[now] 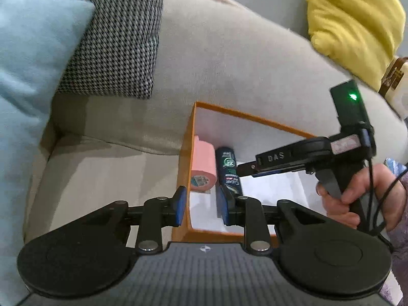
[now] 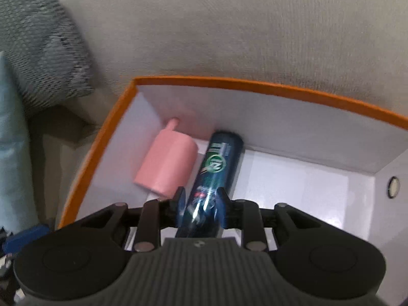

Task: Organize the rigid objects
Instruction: 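Grasp the plaid tin case with the left tool while the right tool grasps the photo card box, then carry the plaid case and photo card box over the orange box, then lower the plaid case and photo card box into the box and release both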

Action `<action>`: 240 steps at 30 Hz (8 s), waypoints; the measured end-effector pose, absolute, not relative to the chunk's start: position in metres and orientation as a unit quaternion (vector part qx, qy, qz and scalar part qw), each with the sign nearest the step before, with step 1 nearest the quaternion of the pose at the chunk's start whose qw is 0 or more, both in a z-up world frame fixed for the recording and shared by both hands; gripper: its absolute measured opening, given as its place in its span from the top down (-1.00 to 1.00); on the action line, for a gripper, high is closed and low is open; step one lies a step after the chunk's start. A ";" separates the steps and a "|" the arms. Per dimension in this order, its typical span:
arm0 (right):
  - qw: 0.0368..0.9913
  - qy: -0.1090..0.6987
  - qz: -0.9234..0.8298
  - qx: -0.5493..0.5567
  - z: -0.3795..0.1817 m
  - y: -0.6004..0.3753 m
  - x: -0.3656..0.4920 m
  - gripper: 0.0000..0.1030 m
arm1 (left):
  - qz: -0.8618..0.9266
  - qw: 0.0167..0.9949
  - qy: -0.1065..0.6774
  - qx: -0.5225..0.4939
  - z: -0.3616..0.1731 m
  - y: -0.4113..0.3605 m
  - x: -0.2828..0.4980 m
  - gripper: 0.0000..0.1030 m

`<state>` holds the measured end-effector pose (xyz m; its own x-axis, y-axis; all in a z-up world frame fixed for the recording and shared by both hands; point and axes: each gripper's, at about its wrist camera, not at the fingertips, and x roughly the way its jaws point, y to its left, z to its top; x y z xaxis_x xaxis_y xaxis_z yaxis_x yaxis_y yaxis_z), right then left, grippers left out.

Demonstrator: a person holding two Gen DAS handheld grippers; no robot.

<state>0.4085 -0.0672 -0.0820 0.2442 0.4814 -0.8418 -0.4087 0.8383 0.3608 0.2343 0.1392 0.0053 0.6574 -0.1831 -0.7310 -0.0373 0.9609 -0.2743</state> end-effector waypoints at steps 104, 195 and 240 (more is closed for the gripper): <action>0.785 0.559 0.255 0.079 -0.128 -0.091 0.224 0.54 | -0.048 0.836 0.491 -0.241 -0.104 0.101 0.153 0.59; 0.792 0.566 0.224 -0.052 -0.116 -0.114 0.437 0.19 | -0.156 0.810 0.565 0.027 -0.089 0.009 0.399 0.30; 0.693 0.551 0.365 -0.289 -0.136 -0.087 0.422 0.01 | -0.285 0.752 0.520 0.287 -0.124 -0.030 0.377 -0.57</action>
<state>0.4224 -0.0872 -0.1365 0.1268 0.1865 -0.9742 -0.8241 0.5664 0.0012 0.3773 -0.0296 -0.1244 0.2973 -0.1303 -0.9458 0.7277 0.6722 0.1362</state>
